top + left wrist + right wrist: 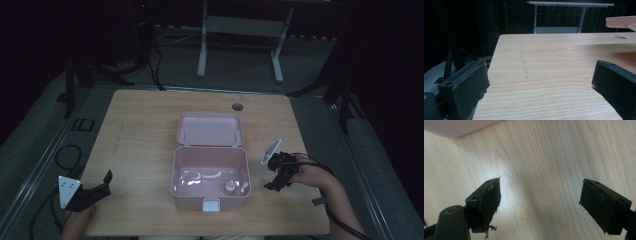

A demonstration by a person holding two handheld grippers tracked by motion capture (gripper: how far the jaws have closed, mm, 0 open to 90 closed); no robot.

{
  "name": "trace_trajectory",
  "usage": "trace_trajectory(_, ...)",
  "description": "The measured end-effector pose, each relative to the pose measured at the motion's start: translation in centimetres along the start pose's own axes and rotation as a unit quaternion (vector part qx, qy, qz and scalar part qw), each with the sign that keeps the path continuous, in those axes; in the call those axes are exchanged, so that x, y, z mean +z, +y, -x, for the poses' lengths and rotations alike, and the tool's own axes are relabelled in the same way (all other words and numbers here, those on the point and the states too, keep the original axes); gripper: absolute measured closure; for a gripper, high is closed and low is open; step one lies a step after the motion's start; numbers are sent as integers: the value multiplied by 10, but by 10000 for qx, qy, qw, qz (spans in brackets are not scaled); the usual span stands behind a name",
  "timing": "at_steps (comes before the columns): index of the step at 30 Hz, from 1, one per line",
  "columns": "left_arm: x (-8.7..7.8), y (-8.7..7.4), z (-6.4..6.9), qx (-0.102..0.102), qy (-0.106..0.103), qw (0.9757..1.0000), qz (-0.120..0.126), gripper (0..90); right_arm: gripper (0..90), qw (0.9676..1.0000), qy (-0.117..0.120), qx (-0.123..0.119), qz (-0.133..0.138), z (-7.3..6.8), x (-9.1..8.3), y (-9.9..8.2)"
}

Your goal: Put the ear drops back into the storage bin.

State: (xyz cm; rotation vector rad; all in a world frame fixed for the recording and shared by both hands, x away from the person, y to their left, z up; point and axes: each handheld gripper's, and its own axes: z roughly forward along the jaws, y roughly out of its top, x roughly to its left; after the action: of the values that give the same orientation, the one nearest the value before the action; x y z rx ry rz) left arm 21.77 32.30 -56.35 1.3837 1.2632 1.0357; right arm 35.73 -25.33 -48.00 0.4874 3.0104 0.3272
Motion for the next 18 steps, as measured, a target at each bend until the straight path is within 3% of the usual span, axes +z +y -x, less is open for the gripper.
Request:
trace_trajectory(8, 0, 0, 0, -1, 0, 10000, 0, 9, 166, 9993, -208, 200, 229, 1, 7, -15)
trace_trajectory(11, 0, 0, 0, -11, -3, 10000, 4, 9, 144, 9966, -443, 463, 522, 2, 8, -23)
trace_trajectory(18, 0, 0, 0, -14, -1, 10000, 3, 10, 143, 9929, -543, 679, 807, 0, 17, -34)
